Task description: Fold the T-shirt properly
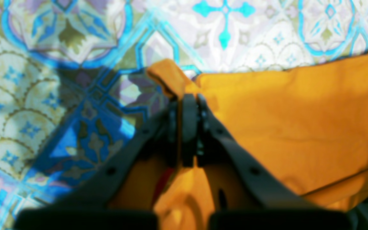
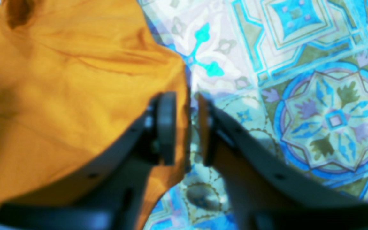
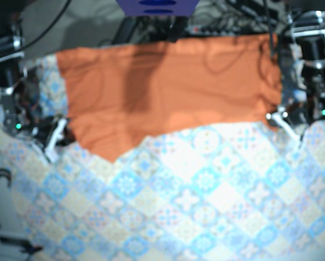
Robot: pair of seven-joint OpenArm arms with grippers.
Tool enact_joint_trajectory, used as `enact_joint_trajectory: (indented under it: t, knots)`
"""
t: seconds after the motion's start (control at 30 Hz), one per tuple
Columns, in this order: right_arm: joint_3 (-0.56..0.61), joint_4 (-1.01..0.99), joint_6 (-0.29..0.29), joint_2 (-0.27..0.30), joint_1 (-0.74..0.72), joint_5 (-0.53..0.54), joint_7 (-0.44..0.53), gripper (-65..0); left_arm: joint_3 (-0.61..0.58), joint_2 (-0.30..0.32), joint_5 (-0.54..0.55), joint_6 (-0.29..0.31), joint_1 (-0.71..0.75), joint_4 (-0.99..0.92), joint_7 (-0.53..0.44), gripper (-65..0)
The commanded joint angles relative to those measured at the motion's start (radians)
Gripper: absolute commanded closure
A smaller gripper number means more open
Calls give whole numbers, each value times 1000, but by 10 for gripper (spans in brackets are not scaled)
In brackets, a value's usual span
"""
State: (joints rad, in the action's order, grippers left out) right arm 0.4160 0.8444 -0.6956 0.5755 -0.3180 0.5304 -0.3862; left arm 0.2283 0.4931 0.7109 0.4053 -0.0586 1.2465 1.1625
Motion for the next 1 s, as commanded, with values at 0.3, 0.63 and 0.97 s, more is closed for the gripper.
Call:
enact_joint_trajectory:
  t: [0.3, 0.63, 0.97]
  knots:
    - [-10, 8, -3, -55, -89, -129, 19, -259, 6, 19, 10, 4, -16, 16, -11, 0]
    - [-7, 6, -3, -130, -103, -189, -15, -290, 9, 19, 11, 4, -4, 16, -11, 0]
    - [-6, -95, -3, -147, -151, -191, 13, -290, 7, 19, 11, 4, 13, 16, -37, 0]
